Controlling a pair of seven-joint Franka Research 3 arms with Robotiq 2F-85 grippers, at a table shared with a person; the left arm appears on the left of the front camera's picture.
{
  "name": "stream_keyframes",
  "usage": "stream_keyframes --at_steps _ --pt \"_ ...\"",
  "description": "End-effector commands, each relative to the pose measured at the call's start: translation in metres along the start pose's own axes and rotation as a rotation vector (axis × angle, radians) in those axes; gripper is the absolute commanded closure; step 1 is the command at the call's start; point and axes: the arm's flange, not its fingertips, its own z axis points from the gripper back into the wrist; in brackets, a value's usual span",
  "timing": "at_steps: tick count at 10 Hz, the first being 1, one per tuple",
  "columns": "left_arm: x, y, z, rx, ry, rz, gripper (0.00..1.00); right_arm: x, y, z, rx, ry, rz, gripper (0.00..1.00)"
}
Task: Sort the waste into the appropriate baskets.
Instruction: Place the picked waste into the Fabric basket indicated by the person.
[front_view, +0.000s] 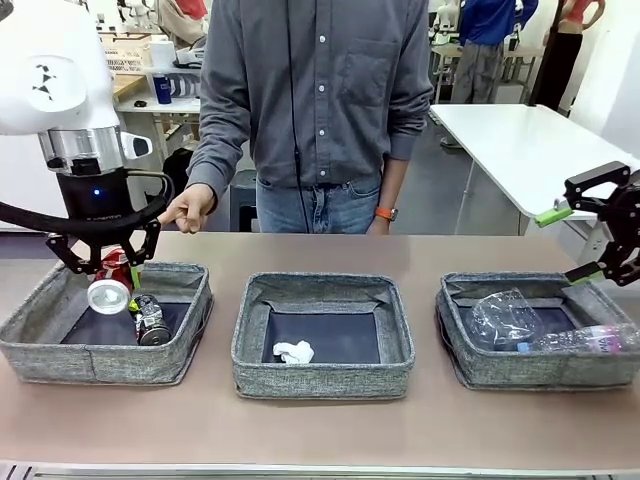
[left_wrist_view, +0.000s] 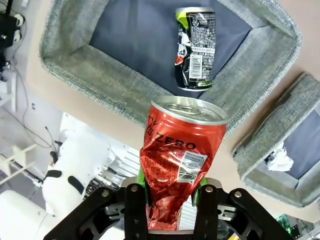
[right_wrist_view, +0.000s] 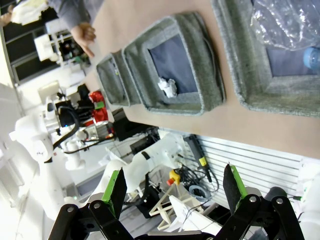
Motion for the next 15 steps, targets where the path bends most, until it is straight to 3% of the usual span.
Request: stream_keyframes --at_steps 1,2,4,7,8,9,10,15 --pt "0.003 -0.002 0.004 -0.031 -0.016 0.004 0.65 0.002 0.002 0.000 0.004 -0.003 0.007 0.00" --pt "0.005 0.001 0.007 -0.031 -0.031 0.021 0.65 0.002 0.002 0.000 0.004 -0.003 0.007 0.00" --pt "0.016 0.005 0.011 -0.100 -0.202 0.156 0.65 0.002 0.002 0.000 0.004 -0.003 0.007 0.00" --pt "0.031 0.002 0.012 -0.033 -0.211 0.164 0.65 0.002 0.002 0.000 0.004 -0.003 0.007 0.00" --pt "0.032 0.002 0.012 -0.045 -0.205 0.164 0.54 0.002 0.002 0.000 0.004 -0.003 0.007 0.00" --pt "0.032 0.003 0.009 -0.035 -0.189 0.153 0.08 0.002 0.002 0.000 0.004 -0.003 0.007 0.00" --pt "0.032 0.004 0.009 -0.034 -0.183 0.152 0.00 0.002 0.002 0.000 0.004 -0.003 0.007 0.00" --pt "0.030 0.008 0.013 -0.055 -0.163 0.152 0.00 0.002 0.002 0.000 0.004 -0.003 0.007 0.00"
